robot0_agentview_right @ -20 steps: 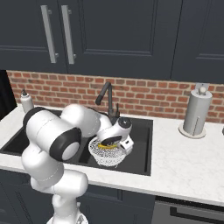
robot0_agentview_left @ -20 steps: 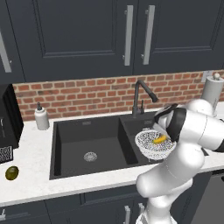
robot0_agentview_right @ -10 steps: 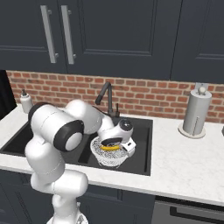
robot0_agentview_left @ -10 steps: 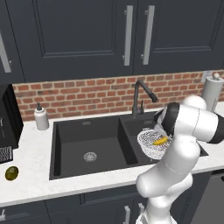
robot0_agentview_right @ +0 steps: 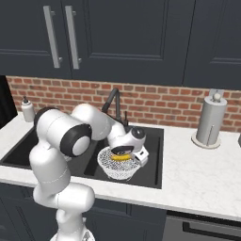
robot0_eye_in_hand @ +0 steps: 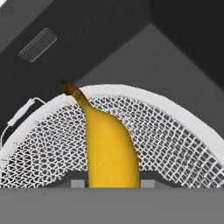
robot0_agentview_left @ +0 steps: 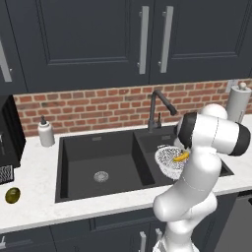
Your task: Put the colander in the sink, put the banana, kiwi in the colander, and turn on the sink faucet and pour water over the colander.
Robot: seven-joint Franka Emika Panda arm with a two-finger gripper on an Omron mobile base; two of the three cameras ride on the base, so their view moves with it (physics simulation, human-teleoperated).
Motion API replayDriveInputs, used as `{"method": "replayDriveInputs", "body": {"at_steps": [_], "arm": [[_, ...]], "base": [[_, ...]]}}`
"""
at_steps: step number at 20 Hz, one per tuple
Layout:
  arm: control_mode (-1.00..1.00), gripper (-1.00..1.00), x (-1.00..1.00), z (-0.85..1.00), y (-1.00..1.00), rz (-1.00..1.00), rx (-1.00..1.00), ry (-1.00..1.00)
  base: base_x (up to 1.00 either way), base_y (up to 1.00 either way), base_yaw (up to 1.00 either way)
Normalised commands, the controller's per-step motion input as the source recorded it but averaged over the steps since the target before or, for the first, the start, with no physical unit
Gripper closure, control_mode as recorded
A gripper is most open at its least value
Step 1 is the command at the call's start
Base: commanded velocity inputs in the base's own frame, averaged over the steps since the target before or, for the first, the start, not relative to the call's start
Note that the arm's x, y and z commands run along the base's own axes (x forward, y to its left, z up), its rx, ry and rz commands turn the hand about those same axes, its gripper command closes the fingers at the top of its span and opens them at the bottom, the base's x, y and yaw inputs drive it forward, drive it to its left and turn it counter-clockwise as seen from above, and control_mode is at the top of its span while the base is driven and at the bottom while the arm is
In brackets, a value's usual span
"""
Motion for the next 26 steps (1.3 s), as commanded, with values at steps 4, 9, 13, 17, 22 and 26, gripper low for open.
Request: {"method": "replayDriveInputs", "body": {"at_steps": [4, 9, 13, 17, 22, 26], "arm": [[-1.0, -1.0, 0.0, -0.05, 0.41, 0.0, 0.0, 0.0], [-1.0, -1.0, -0.05, 0.0, 0.29, 0.0, 0.0, 0.0], [-1.0, -1.0, -0.28, 0.29, 0.09, 0.0, 0.0, -0.07], [-1.0, -1.0, -0.65, 0.89, 0.0, 0.0, 0.0, -0.24], [-1.0, -1.0, -0.85, 1.0, -0.1, 0.0, 0.0, -0.29], [-1.0, -1.0, -0.83, 1.0, -0.11, 0.0, -0.02, -0.25]], "base": [[0.0, 0.0, 0.0], [0.0, 0.0, 0.0], [0.0, 0.0, 0.0], [0.0, 0.0, 0.0], [0.0, 0.0, 0.0], [0.0, 0.0, 0.0]]}}
